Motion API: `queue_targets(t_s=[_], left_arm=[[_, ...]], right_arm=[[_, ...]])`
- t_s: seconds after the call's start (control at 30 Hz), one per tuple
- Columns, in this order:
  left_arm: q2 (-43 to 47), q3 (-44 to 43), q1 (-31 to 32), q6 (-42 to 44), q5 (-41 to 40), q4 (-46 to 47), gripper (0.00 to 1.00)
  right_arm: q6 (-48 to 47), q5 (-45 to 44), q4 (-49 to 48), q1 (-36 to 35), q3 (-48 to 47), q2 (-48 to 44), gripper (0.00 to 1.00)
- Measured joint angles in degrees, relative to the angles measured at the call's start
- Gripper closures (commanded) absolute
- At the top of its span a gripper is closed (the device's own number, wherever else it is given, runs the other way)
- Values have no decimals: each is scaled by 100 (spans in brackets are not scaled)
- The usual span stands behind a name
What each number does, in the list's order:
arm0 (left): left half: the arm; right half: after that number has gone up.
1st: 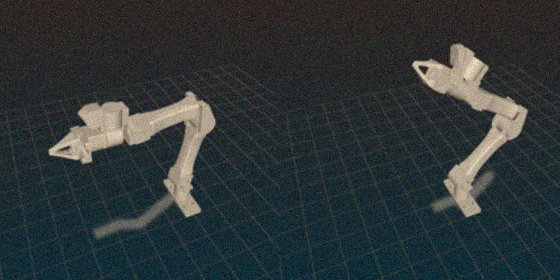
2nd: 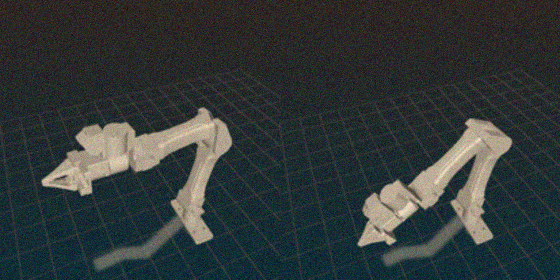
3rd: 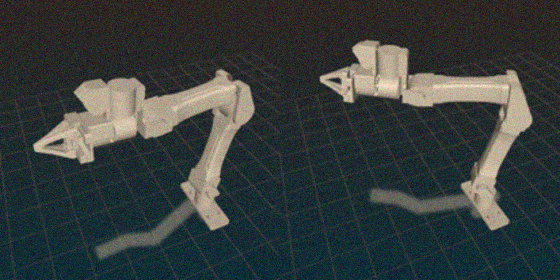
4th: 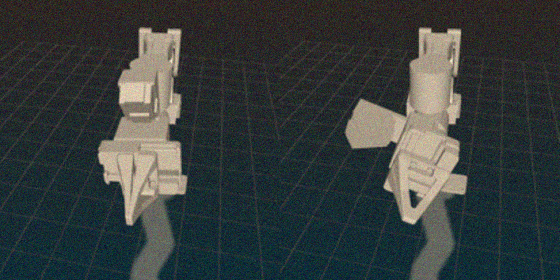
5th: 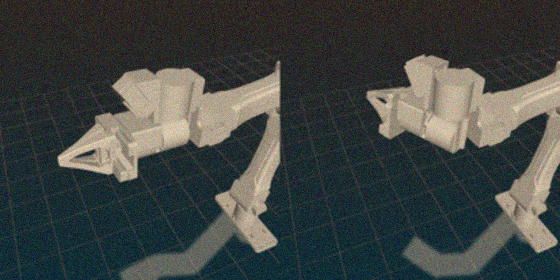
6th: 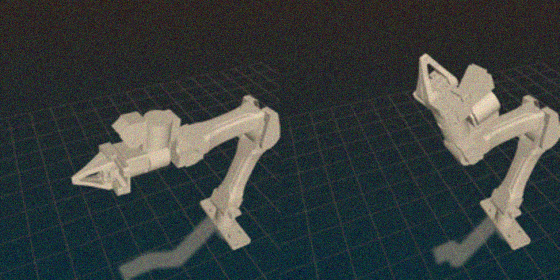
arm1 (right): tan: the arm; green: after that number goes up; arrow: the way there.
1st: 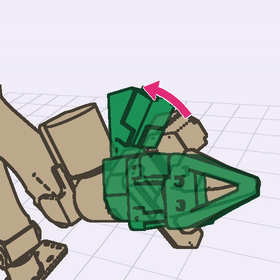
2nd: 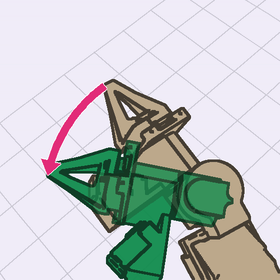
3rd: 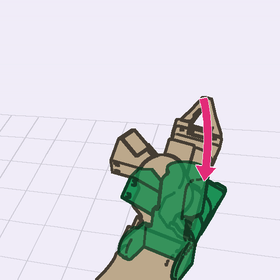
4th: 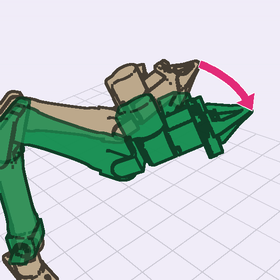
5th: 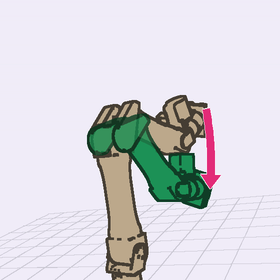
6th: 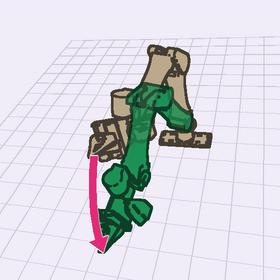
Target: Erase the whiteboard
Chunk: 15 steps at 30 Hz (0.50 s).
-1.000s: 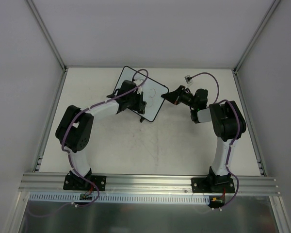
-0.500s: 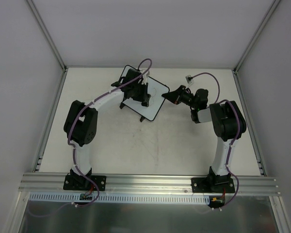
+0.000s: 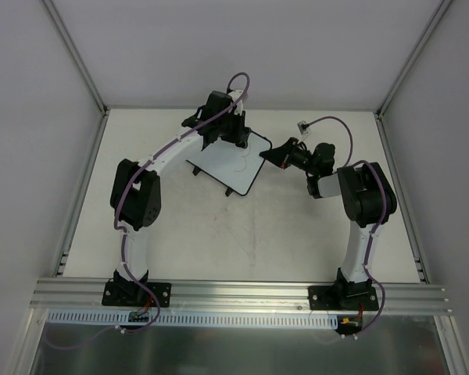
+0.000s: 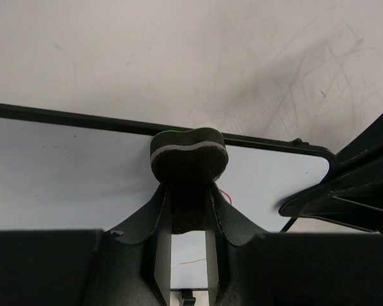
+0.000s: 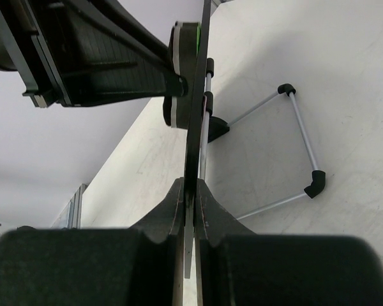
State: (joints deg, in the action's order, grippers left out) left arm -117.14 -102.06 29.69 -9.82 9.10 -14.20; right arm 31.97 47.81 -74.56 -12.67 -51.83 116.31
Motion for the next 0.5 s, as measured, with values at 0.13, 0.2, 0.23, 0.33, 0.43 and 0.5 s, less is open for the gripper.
queue_targets(t_s=[0.13, 0.2, 0.23, 0.33, 0.43, 0.5], left_arm=[[-2, -35, 0, 24, -20, 98, 100], [-2, -13, 0, 22, -20, 122, 100], [-2, 13, 0, 20, -20, 153, 100], [90, 297, 0, -24, -17, 385, 100], [306, 815, 2, -120, -20, 710, 100], [505, 1287, 26, -175, -22, 946, 100]], right_arm=[[-7, 26, -24, -4, 0, -2, 100], [-7, 26, -24, -7, 0, -2, 100], [-4, 26, -22, -4, 0, -2, 100], [0, 17, 9, -4, 0, -2, 100], [0, 22, 17, -4, 0, -2, 100], [0, 28, 11, -4, 0, -2, 100]])
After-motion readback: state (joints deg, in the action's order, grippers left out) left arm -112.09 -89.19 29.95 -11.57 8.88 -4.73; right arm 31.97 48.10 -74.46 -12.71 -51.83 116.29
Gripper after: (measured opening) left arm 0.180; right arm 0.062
